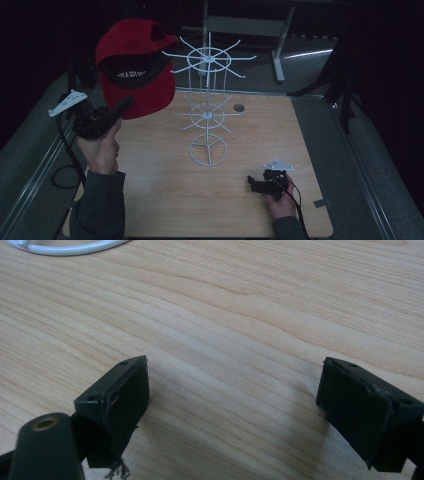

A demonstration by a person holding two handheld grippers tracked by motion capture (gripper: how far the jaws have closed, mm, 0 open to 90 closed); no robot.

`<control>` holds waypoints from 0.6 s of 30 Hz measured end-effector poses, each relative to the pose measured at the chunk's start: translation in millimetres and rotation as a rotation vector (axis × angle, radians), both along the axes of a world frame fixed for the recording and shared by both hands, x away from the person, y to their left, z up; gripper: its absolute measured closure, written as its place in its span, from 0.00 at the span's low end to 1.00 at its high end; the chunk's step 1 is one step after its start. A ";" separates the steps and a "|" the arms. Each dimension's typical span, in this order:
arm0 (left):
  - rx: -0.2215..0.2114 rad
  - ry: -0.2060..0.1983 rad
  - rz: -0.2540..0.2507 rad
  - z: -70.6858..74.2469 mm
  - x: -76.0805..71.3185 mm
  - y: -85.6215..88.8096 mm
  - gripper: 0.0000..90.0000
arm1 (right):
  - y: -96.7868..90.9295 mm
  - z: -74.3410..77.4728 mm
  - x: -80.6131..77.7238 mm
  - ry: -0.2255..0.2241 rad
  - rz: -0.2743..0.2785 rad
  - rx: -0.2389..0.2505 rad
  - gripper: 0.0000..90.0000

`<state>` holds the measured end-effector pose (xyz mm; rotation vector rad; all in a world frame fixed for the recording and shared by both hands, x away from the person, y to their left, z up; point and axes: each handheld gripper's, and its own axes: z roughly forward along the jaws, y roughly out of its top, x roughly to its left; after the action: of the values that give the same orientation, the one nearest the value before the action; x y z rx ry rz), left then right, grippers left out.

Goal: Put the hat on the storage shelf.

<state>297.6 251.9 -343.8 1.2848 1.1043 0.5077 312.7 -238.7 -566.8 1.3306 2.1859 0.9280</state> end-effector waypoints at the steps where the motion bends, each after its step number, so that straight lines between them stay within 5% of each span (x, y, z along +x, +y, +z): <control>1: -0.002 -0.002 0.000 0.2 -0.2 -0.1 0.95 | 0.0 0.0 0.0 0.000 0.000 0.000 0.15; 18: -0.004 -0.031 -0.007 1.9 -5.3 -1.1 0.95 | 0.1 0.0 -0.2 0.001 0.002 -0.001 0.15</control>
<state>292.3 250.8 -341.9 1.2730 1.0741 0.5180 312.5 -238.6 -566.8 1.3293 2.1881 0.9275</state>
